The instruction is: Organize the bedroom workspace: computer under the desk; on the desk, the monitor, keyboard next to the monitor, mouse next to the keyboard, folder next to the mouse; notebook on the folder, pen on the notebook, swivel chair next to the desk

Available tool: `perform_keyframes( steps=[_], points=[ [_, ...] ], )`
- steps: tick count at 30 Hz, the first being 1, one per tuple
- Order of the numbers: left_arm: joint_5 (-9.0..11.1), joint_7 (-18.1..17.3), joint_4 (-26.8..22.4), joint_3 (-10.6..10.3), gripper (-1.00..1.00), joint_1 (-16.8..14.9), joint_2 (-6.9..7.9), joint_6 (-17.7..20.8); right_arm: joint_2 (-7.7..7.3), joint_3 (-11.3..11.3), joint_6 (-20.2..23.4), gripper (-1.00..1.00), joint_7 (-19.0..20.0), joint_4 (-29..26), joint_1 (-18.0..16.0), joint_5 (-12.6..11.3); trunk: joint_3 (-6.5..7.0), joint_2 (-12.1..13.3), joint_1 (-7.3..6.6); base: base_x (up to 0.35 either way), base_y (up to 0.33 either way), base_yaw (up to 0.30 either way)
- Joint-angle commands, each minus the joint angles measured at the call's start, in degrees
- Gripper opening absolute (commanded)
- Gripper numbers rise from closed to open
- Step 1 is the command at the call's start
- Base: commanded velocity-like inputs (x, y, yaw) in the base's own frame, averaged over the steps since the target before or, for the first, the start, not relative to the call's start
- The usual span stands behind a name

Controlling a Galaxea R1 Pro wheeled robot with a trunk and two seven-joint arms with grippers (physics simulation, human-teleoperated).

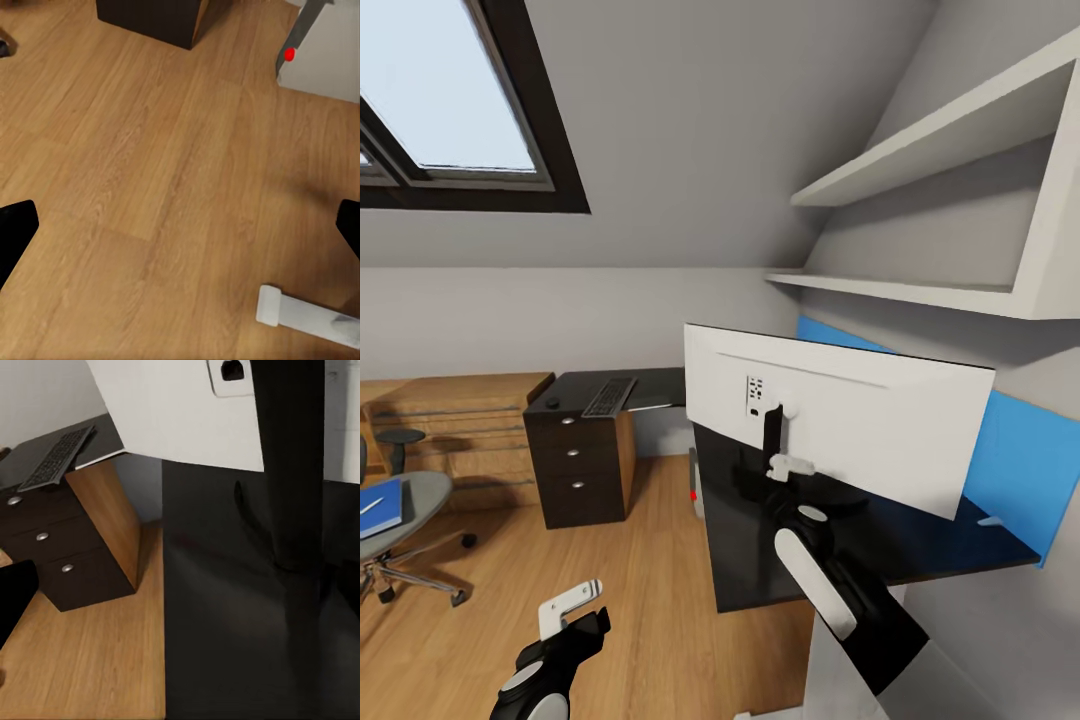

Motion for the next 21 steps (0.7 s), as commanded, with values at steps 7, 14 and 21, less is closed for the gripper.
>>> perform_keyframes(
  steps=[7, 14, 21],
  points=[
    [0.25, 0.19, -0.08, -0.03, 1.0, -0.05, 0.05, 0.23, 0.02, 2.98, -0.04, 1.0, -0.34, -2.04, 0.12, -0.33, -0.07, -0.03, -0.01, 0.0, 0.0, 0.0],
    [0.24, 0.2, -0.08, 0.03, 1.0, -0.07, 0.05, 0.26, -0.06, 3.84, -0.38, 1.0, -0.28, -6.56, 0.56, -0.59, -0.07, -0.03, -0.01, -0.002, -0.004, 0.0],
    [0.27, 0.09, -0.08, 1.77, 1.0, -0.04, 1.48, 0.27, -2.53, 3.77, -0.71, 1.0, -0.18, -8.07, 1.35, -0.11, -0.07, -0.03, -0.01, -0.046, -0.21, -0.035]
  ],
)
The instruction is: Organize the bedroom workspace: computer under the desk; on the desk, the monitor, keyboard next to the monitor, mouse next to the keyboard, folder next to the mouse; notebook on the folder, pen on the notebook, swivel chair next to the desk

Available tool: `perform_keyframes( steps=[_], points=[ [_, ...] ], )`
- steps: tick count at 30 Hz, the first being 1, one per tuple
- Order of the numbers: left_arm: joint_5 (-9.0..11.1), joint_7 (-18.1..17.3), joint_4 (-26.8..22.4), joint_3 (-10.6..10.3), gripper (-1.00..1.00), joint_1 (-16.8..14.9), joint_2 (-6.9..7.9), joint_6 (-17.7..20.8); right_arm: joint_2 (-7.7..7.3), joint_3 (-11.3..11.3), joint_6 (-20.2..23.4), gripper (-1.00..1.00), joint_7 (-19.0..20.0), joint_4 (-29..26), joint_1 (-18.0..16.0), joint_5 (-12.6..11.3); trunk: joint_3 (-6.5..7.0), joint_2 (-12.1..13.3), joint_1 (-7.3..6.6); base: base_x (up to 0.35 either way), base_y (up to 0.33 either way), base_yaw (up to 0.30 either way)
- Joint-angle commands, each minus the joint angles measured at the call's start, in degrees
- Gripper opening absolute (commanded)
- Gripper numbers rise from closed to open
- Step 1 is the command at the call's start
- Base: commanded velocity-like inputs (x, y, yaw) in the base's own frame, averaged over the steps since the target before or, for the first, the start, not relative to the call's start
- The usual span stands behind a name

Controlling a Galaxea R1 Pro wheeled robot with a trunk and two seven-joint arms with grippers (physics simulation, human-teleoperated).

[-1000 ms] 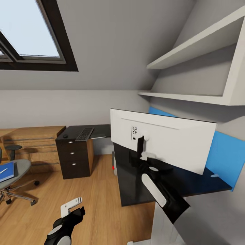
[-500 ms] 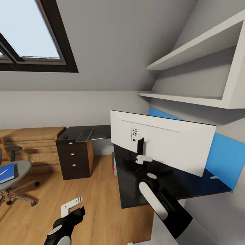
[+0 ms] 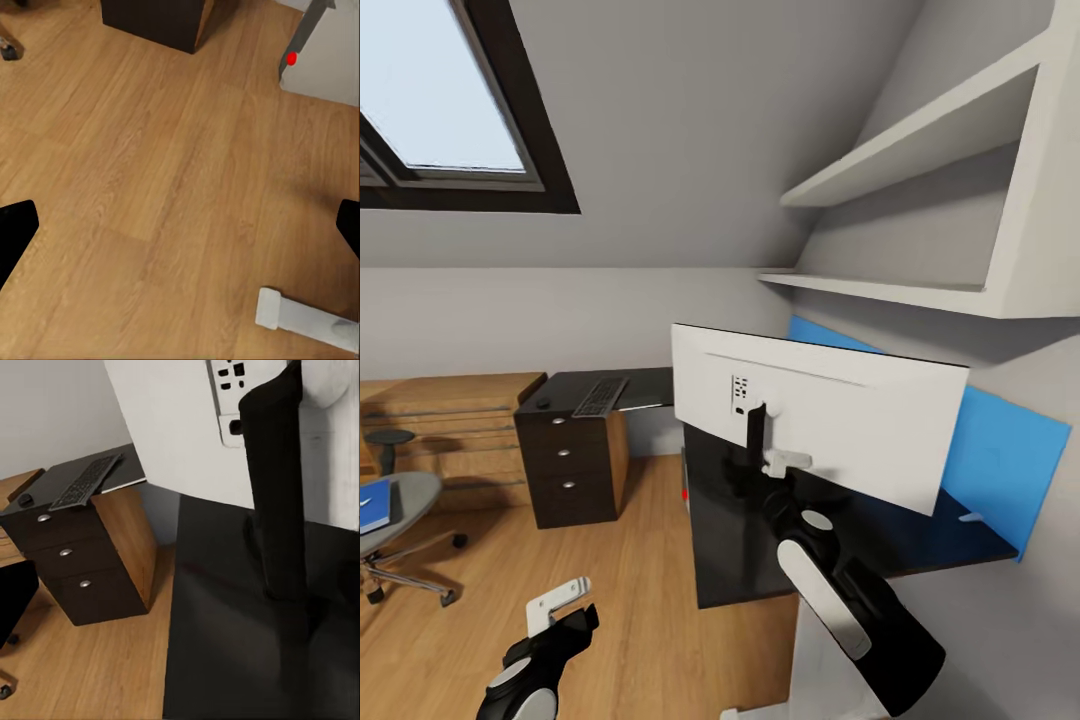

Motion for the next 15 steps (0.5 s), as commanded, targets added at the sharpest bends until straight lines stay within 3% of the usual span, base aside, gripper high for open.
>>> perform_keyframes(
  steps=[1, 4, 15],
  points=[
    [0.33, 0.41, -0.09, 0.25, 1.0, -0.07, 0.12, 0.22, -0.07, 0.13, 0.11, 1.0, -0.45, -0.08, -0.07, -0.33, -0.07, -0.04, 0.0, 0.0, -0.168, -0.026],
    [0.36, 0.34, -0.09, 2.64, 1.0, -0.07, 0.23, 0.25, -0.07, 0.11, 0.11, 1.0, -0.43, -0.06, -0.07, -0.31, -0.07, -0.04, 0.0, 0.0, -0.055, -0.008],
    [0.37, 0.28, -0.09, 4.1, 1.0, -0.1, 0.28, 0.25, -0.29, 0.04, 0.11, 1.0, -0.44, 0.13, -0.07, -0.07, -0.07, -0.04, 0.0, 0.003, -0.023, -0.001]
  ],
)
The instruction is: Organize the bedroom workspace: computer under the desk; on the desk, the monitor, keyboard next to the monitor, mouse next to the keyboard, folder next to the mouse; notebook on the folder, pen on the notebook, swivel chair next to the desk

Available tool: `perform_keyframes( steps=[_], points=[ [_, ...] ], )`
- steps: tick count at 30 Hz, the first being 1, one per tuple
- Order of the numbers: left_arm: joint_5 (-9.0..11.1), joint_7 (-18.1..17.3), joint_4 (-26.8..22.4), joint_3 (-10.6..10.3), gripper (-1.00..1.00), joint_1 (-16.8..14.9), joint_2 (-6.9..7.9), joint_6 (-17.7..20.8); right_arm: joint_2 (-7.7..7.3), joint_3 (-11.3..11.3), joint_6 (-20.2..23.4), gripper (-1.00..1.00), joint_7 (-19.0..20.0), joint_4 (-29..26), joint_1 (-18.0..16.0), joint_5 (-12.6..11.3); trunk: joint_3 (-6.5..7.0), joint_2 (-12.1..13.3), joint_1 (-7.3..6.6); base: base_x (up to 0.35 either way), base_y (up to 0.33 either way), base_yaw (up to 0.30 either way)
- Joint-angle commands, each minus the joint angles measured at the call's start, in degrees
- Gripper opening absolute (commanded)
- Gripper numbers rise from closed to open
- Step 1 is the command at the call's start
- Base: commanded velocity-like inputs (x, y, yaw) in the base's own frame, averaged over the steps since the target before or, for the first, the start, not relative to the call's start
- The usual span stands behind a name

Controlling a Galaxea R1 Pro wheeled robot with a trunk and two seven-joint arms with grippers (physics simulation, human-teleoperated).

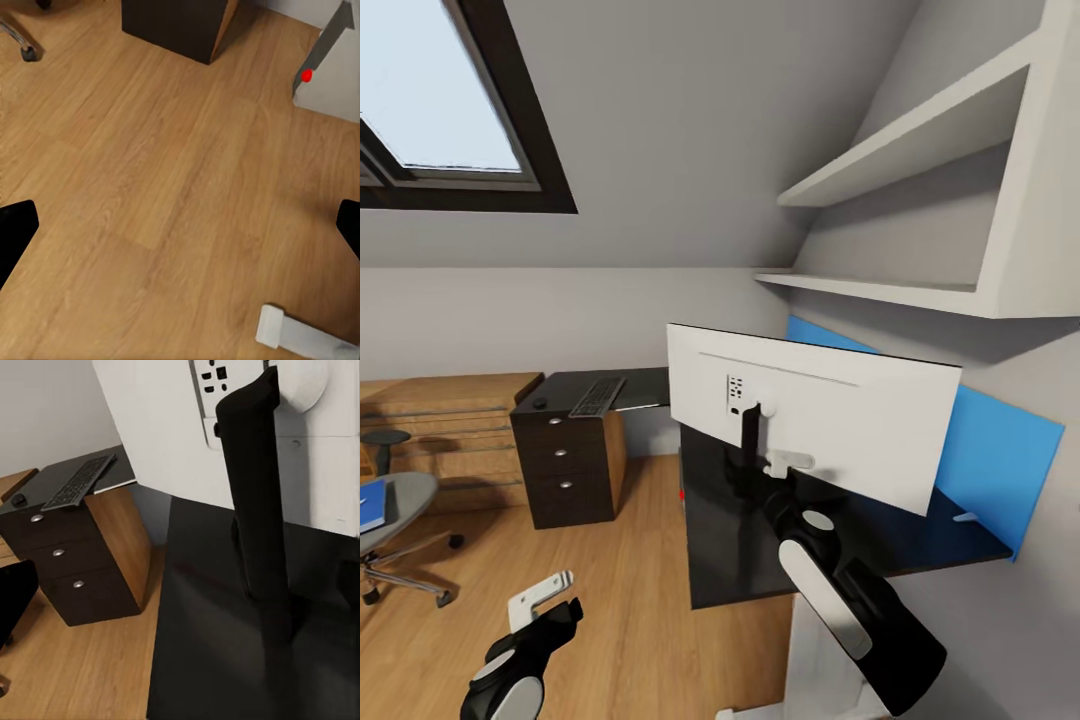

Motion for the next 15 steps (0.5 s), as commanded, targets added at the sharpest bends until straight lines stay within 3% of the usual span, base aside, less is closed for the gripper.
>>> perform_keyframes(
  steps=[1, 9, 15],
  points=[
    [0.25, 0.41, -0.08, 0.15, 1.0, -0.07, 0.06, 0.23, -0.21, 0.14, 0.12, 1.0, -0.44, -0.06, -0.08, -0.3, -0.07, -0.04, 0.0, 0.057, -0.112, 0.0],
    [0.27, 0.29, -0.08, 4.41, 1.0, -0.07, 0.08, 0.3, -1.73, -0.34, -0.15, 1.0, -0.27, 3.86, -0.12, 0.1, -0.07, -0.04, 0.0, 0.142, -0.162, 0.0],
    [0.26, 0.53, -0.05, 7.59, 1.0, -0.06, 0.03, 0.13, -1.91, -3.25, -2.83, 1.0, 0.73, 10.7, -0.25, 3.83, -0.07, -0.04, 0.0, 0.037, -0.038, 0.0]
  ],
)
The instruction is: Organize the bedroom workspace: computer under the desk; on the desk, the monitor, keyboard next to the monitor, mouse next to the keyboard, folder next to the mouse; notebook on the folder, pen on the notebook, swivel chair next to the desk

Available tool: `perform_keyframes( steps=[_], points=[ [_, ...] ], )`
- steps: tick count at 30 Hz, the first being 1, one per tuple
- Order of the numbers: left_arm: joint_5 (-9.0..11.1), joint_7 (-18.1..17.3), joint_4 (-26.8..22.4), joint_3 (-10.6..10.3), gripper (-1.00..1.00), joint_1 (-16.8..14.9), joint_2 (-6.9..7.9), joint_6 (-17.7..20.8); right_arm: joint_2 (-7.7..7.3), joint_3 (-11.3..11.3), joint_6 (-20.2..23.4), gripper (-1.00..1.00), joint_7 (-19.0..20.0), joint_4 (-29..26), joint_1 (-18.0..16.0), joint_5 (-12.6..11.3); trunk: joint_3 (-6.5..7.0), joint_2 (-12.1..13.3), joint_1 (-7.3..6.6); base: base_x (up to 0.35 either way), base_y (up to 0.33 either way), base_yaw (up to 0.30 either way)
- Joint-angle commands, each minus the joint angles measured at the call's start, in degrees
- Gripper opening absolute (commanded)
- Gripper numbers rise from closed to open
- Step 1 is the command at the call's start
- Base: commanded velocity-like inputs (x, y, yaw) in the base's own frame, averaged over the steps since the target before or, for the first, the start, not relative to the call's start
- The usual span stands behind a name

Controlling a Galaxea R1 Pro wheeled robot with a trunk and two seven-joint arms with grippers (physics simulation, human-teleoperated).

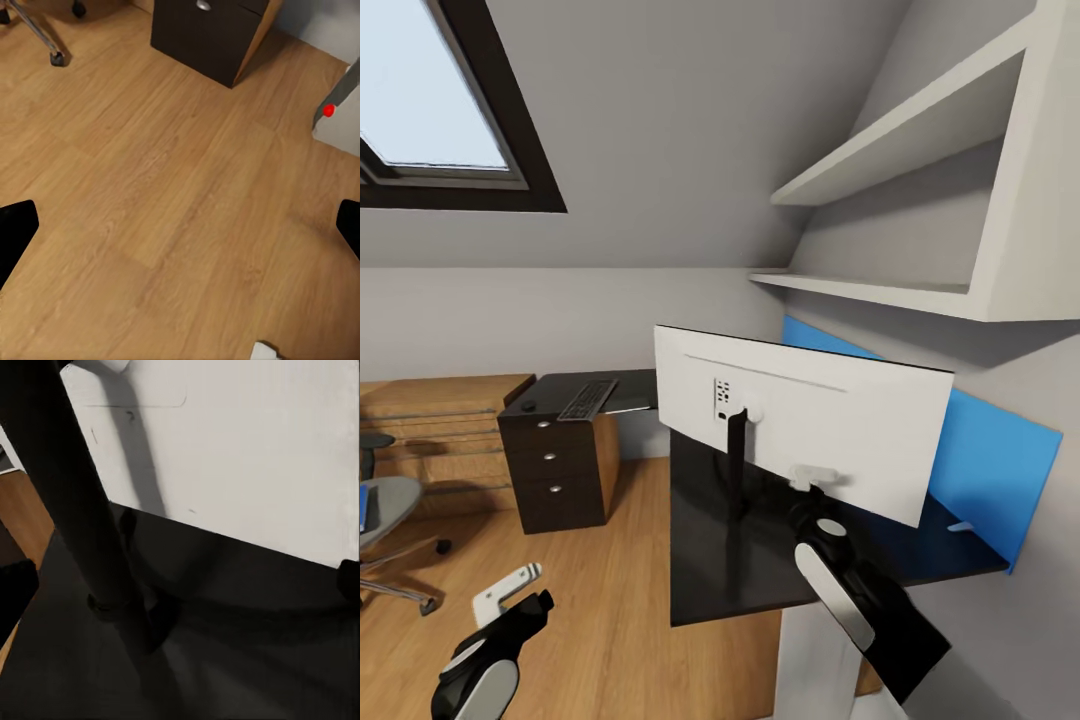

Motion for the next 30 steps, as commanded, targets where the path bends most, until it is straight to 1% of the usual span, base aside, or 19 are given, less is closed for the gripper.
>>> perform_keyframes(
  steps=[1, 3, 4, 11, 13, 16, 17, 19, 20, 21, 23, 26, 30],
  points=[
    [0.24, 0.5, -0.07, 0.22, 1.0, -0.06, 0.05, 0.13, -0.04, -0.91, -0.55, 1.0, 0.18, 1.41, -0.11, 1.0, -0.07, -0.04, 0.0, 0.011, -0.011, 0.0],
    [0.24, 0.53, -0.06, 0.43, 1.0, -0.06, 0.05, 0.04, -0.03, -1.92, -1.0, 1.0, 0.96, 2.44, -0.13, 2.13, -0.07, -0.04, 0.0, 0.008, -0.008, 0.0],
    [0.23, 0.56, -0.05, 0.57, 1.0, -0.05, 0.04, -0.02, -0.02, -2.88, -1.3, 1.0, 1.77, 3.17, -0.14, 2.98, -0.07, -0.04, 0.0, 0.004, -0.005, 0.0],
    [0.23, 0.57, -0.03, 0.87, 1.0, -0.06, 0.04, -0.11, -0.09, -5.91, -1.8, 1.0, 3.54, 4.82, -0.16, 4.63, -0.07, -0.04, 0.0, 0.002, -0.002, 0.0],
    [0.23, 0.38, -0.03, 1.81, 1.0, -0.05, 0.04, -0.14, -0.09, -7.2, -1.86, 1.0, 3.75, 5.15, -0.16, 4.94, -0.07, -0.04, 0.0, 0.163, 0.0, 0.0],
    [0.23, 0.34, -0.03, 2.25, 1.0, -0.05, 0.04, -0.13, -0.15, -7.68, -1.91, 1.0, 3.8, 6.39, -0.22, 5.18, -0.07, -0.04, 0.0, 0.241, 0.0, 0.0],
    [0.23, 0.34, 0.02, 2.4, 1.0, -0.04, 0.04, -0.12, -0.17, -8.34, -2.2, 1.0, 3.81, 7.92, -0.31, 5.31, -0.07, -0.04, 0.0, 0.085, 0.0, 0.0],
    [0.23, 0.36, 0.05, 2.59, 1.0, -0.03, 0.04, -0.12, -0.25, -9.06, -2.49, 1.0, 3.82, 8.86, -0.38, 5.36, -0.07, -0.04, 0.0, 0.045, 0.0, 0.0],
    [0.23, 0.38, 0.08, 2.71, 1.0, -0.01, 0.04, -0.12, -0.44, -9.33, -2.57, 1.0, 3.82, 9.09, -0.4, 5.38, -0.07, -0.04, 0.0, 0.022, 0.0, 0.0],
    [0.23, 0.39, 0.08, 2.83, 1.0, -0.03, 0.04, -0.12, -0.94, -9.61, -2.64, 1.0, 3.82, 9.34, -0.42, 5.38, -0.07, -0.04, 0.0, 0.057, -0.058, 0.0],
    [0.23, 0.41, 0.09, 2.89, 1.0, -0.05, 0.04, -0.17, -1.32, -9.75, -2.68, 1.0, 3.82, 9.45, -0.42, 5.39, -0.07, -0.04, 0.0, 0.146, -0.124, 0.0],
    [0.23, 0.42, 0.13, 2.91, 1.0, -0.04, 0.04, -0.14, -1.52, -9.86, -2.69, 1.0, 3.82, 9.51, -0.43, 5.4, -0.07, -0.04, 0.0, 0.112, -0.088, 0.0],
    [0.23, 0.42, 0.15, 2.92, 1.0, -0.04, 0.04, -0.14, -1.58, -10.6, -2.7, 1.0, 3.82, 9.58, -0.43, 5.4, -0.07, -0.04, 0.0, 0.029, -0.023, 0.0]
  ],
)
